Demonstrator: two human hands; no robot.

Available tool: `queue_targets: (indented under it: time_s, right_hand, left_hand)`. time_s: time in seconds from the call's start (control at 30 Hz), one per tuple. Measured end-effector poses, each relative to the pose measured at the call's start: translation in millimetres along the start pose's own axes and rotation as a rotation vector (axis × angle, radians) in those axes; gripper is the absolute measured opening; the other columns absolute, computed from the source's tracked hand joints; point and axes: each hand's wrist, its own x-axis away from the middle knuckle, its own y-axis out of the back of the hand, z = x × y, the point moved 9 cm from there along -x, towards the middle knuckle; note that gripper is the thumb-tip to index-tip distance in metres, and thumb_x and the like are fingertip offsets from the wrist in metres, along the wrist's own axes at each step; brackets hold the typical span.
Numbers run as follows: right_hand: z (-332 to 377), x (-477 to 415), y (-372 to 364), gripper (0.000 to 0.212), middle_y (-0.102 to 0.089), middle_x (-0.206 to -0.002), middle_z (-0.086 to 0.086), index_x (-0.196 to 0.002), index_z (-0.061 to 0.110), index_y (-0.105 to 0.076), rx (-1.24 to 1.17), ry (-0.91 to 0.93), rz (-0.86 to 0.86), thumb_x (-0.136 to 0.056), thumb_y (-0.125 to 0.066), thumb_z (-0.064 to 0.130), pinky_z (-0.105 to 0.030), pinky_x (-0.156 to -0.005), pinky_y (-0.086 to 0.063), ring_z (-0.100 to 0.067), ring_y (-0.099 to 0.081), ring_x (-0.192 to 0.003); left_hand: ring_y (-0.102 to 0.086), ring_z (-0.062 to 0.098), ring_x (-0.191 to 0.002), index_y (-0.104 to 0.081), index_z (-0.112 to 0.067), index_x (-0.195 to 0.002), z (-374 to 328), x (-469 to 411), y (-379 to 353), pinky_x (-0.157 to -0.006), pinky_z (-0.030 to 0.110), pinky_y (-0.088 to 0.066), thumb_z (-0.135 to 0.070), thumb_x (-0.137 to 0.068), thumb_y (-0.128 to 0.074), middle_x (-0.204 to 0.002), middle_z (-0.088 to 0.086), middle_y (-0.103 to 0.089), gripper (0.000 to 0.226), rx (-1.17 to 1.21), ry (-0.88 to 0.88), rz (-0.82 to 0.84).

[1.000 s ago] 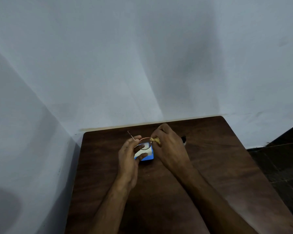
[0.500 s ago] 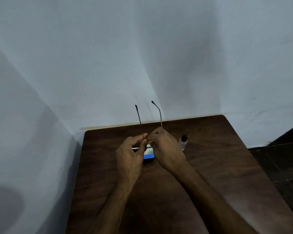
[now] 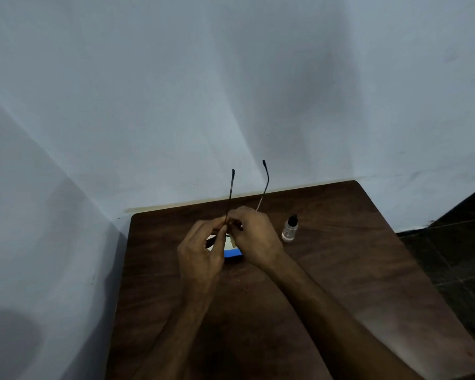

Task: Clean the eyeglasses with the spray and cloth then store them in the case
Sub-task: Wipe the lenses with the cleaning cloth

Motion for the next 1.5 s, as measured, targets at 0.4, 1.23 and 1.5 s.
queue_targets:
  time_s: [0.4,1.23,1.5]
  right_hand:
    - [-4.8,9.4,15.2,0.089,-0.07,-0.1,0.011,-0.159,0.032,-0.018,-0.086,-0.037,-0.092,-0.092,-0.075,0.014,-0.029,-0.088,-0.056,-0.007,-0.065,-0.099]
    - [-26.4,59.4,9.1,0.021,-0.066,-0.102,0.01,-0.103,0.02,-0.074,-0.467,-0.038,-0.477,-0.088,-0.077,0.005,-0.032,-0.079,-0.059,-0.01,-0.068,-0.093]
    - [-6.3,46.6,33.5,0.014,-0.067,-0.103,0.007,-0.105,0.016,-0.075,-0.314,0.096,-0.478,-0.092,-0.074,0.01,-0.029,-0.081,-0.058,-0.008,-0.067,-0.095]
  left_hand:
    - [-0.063,-0.015,-0.102,-0.078,-0.012,-0.113,-1.3,5.1,-6.8,-0.087,0.005,-0.049,-0.002,-0.089,-0.08,-0.106,-0.007,-0.074,0.026,0.057,0.08,-0.026]
    - [-0.073,0.012,-0.074,-0.08,-0.005,-0.101,49.3,20.8,-44.6,-0.075,0.031,-0.061,-0.003,-0.09,-0.077,-0.086,0.002,-0.081,0.011,0.821,0.901,-0.066]
    - [-0.078,0.009,-0.086,-0.081,-0.01,-0.102,28.3,8.0,-36.8,-0.071,0.017,-0.057,-0.003,-0.095,-0.072,-0.092,0.001,-0.083,0.014,0.689,0.661,0.022]
